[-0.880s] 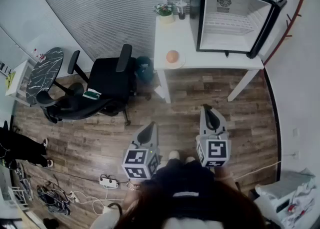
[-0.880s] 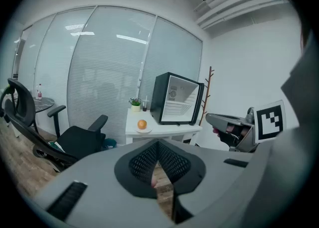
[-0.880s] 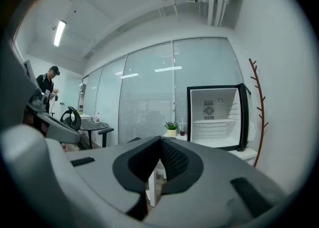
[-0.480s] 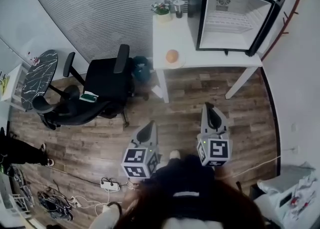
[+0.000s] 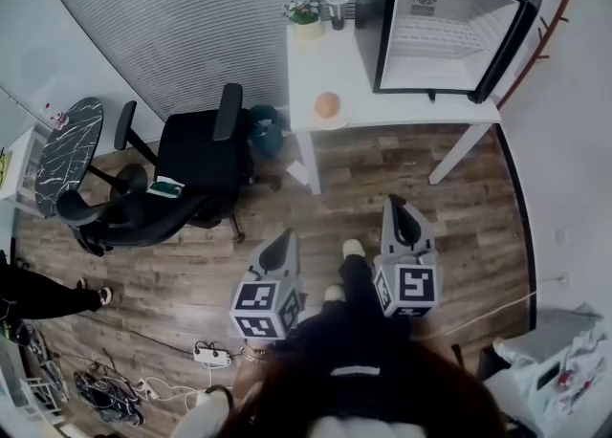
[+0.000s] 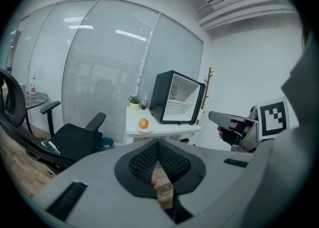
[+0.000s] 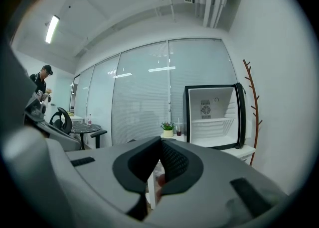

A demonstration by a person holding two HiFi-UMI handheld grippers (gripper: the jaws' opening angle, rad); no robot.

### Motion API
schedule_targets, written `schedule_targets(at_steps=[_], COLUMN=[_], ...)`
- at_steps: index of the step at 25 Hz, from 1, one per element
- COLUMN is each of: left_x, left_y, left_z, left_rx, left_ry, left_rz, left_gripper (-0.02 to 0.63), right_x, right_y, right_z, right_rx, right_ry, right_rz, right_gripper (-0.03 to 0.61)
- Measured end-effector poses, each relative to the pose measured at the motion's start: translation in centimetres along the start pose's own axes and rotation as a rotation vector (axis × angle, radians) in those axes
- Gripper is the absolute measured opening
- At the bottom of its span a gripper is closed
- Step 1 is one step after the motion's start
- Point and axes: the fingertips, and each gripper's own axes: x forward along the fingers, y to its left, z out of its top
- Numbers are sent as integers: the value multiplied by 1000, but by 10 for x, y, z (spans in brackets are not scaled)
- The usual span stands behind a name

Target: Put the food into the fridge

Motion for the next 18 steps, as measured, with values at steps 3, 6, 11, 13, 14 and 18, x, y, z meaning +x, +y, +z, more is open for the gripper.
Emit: schedule_targets(at_steps=[3,6,11,13,14,18], left_x=[6,14,32,41,46,65], left_y=[3,6,12,13,14,17], left_z=[2,5,13,19,23,35], left_rx=[1,-1,2,5,7,14], left_ry=[-2,-5,7,2,-3,-10], left_rz=[4,9,17,19,20,23], left_gripper=[-2,-2,-2,-2,-2,-2], right_x=[8,19,42,53,58,78], right_y=[-1,-2,-7,-9,-11,-17], right_z=[-3,-3,-2,-2,-2,-4], right_rx=[25,32,44,54,57,67], right_ry=[6,-1,1,7,8,17], right_rz=[5,27,61,71,75,90], right_gripper=[-3,-3,-5,-5,-5,-3])
